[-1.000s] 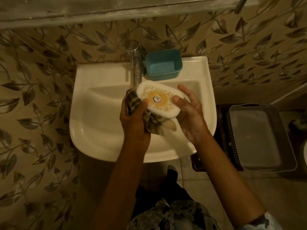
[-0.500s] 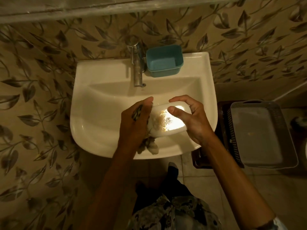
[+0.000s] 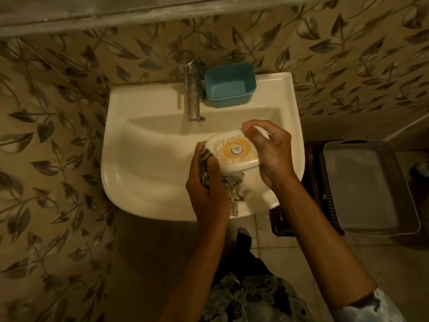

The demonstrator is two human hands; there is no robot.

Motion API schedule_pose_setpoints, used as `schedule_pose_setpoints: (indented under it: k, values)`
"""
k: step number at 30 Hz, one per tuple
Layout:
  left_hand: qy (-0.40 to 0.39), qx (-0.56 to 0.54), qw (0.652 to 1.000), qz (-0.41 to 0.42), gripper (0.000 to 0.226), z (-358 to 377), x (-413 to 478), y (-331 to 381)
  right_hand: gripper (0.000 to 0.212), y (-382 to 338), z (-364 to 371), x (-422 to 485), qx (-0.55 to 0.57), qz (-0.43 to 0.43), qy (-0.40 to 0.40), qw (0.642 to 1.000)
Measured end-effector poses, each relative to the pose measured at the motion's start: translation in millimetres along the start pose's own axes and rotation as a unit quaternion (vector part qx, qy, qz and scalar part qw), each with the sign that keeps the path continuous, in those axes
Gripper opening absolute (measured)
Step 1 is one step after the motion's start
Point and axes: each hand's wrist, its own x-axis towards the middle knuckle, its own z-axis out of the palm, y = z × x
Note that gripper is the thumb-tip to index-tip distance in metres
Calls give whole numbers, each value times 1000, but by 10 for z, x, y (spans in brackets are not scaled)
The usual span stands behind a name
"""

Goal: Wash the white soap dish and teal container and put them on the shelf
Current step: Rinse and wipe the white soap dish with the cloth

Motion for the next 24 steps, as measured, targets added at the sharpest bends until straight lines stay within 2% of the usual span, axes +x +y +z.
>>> schedule_pose_setpoints:
  k: [5, 7, 12, 14, 16, 18, 21, 24]
  values:
    - [12, 1, 1000, -4, 35, -80, 156, 16, 21, 15, -25, -31, -7, 16, -100, 995]
    - [-20, 20, 999, -23, 33, -136, 244, 55, 20, -9, -46, -26, -4, 31, -126, 992]
    - [-146, 54, 986, -60, 29, -235, 478, 131, 14, -220, -77, 63, -83, 24, -178, 980]
    - [-141, 26, 988, -65, 29, -169, 521, 173, 11, -301, -23, 102, -55, 31, -118, 991]
    - [-95, -42, 992, -71, 27, -38, 515, 236, 19, -355, 82, 111, 78, 64, 11, 995]
    - [-39, -126, 988, -78, 27, 119, 457, 298, 31, -356, 199, 71, 195, 77, 77, 975]
    - [11, -141, 989, -35, 32, 286, 310, 369, 37, -276, 341, -21, 155, 57, 53, 985]
    - [-11, -89, 996, 28, 34, 316, 158, 377, 40, -278, 328, -45, 107, 32, 20, 994]
